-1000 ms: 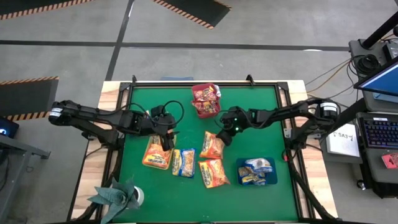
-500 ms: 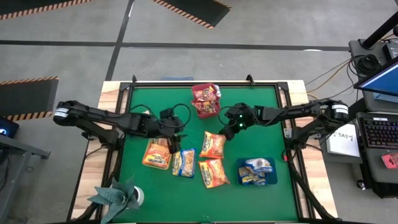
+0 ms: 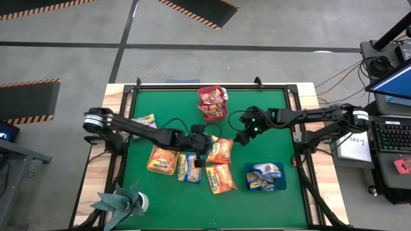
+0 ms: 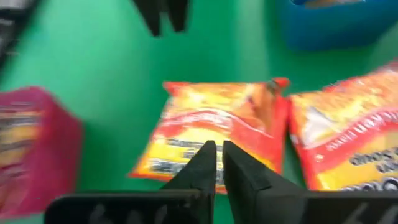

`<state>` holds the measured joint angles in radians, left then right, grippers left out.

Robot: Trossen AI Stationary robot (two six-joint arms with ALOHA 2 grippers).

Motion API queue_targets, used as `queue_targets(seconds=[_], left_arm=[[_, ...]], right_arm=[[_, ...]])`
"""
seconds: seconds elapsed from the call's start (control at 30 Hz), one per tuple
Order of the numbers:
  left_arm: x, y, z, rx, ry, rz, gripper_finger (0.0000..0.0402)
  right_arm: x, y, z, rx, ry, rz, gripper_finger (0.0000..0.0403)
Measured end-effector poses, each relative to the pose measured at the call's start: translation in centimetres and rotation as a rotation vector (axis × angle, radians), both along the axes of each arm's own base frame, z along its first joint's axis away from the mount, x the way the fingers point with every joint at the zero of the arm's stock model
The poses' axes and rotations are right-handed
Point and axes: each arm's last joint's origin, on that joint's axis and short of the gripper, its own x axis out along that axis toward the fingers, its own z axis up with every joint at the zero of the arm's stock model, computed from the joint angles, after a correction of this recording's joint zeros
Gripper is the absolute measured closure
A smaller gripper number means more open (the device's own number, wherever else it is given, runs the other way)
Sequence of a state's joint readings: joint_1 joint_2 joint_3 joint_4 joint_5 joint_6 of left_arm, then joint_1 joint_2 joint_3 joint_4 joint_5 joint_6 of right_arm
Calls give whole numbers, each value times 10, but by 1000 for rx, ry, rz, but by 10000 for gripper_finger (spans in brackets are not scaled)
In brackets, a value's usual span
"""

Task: Sort Maruchan noodles
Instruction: Put the orange noodle pack into the yellow bin

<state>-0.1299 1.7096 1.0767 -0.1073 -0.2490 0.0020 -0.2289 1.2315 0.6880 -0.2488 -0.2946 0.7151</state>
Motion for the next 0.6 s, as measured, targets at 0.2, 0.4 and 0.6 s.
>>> queue_targets(seconds=[0.2,0.4,0.6], left_arm=[[11,-3,-33,-31,74,-35,396],[14,-5,-54,-49,133,-36,401],[16,-5,-65,-65,160,-33,401]], right_arm=[[4,-1,-19,20,-24,-27,84],[12,-3,-33,31,-42,-32,66],[23,-4,-48,68,-63,-10,62]])
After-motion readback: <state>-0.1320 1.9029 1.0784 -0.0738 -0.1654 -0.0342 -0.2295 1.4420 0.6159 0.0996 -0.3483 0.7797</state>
